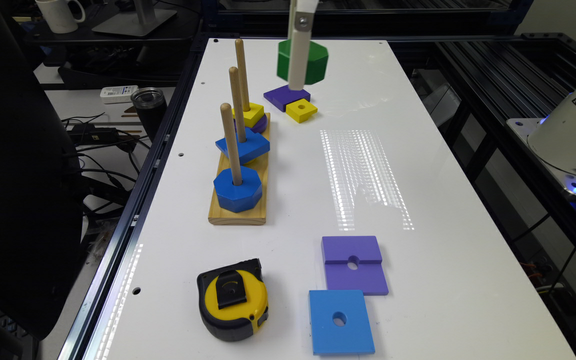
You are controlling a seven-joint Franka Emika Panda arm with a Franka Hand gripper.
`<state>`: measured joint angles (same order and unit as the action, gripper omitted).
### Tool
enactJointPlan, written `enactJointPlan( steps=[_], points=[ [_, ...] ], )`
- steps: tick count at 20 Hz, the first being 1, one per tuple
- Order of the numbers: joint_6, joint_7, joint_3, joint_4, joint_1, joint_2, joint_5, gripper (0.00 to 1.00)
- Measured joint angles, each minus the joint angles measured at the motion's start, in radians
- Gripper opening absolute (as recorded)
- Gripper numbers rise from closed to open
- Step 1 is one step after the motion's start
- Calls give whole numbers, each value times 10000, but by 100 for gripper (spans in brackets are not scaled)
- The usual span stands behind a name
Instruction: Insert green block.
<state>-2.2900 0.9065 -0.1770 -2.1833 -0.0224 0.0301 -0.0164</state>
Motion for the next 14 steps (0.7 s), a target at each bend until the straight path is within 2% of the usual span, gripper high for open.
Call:
enactJointPlan(
  steps=[8, 14],
  points=[
    [17, 272, -237, 893, 6, 794, 74, 0],
    [40, 409, -354, 1399, 13, 1228, 138, 0]
  ],
)
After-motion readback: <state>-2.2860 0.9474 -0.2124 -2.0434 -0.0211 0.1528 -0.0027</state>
